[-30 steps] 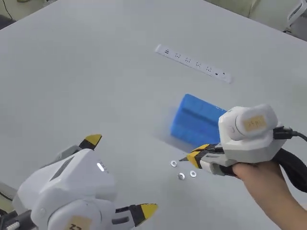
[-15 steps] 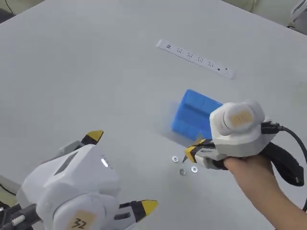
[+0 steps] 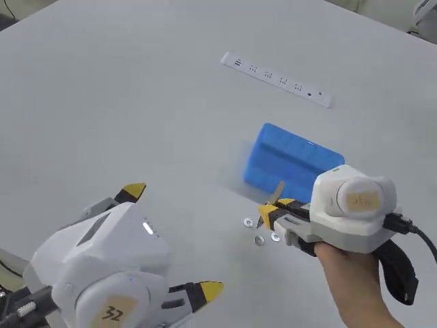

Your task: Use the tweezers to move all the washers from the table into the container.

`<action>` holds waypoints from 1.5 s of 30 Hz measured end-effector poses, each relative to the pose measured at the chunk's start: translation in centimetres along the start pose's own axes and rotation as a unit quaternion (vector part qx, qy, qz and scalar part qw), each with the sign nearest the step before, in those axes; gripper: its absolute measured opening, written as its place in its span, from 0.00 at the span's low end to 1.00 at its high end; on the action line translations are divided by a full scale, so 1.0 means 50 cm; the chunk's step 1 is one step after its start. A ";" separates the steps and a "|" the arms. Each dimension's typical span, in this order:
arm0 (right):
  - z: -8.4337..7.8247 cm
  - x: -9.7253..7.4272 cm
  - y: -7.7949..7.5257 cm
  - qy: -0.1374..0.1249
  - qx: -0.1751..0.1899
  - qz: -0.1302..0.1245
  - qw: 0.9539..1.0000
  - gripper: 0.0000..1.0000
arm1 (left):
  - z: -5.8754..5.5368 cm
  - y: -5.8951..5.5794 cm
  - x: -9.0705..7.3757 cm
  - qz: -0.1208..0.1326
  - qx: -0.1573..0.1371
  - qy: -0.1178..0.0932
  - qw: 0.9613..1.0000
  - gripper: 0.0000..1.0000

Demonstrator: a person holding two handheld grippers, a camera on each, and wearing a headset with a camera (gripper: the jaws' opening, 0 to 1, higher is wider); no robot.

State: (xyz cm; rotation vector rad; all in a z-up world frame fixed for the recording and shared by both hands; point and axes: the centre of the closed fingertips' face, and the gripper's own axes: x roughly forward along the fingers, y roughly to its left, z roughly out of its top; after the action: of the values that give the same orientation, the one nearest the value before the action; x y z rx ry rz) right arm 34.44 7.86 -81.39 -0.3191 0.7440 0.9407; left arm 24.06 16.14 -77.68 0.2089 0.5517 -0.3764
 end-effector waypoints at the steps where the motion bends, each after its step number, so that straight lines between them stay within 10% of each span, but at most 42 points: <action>1: 0.002 -0.002 0.000 -0.003 0.000 -0.001 1.000 0.03 | 0.000 0.000 0.000 0.001 0.001 0.000 1.000 0.99; 45: 0.008 0.015 0.011 -0.022 -0.018 -0.005 1.000 0.03 | -0.008 -0.003 0.004 -0.004 0.006 0.010 1.000 0.99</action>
State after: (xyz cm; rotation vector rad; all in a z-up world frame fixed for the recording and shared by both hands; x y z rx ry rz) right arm 34.42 8.84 -81.60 -0.3317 0.6845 0.9490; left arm 23.96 16.05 -78.12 0.2221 0.5710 -0.3854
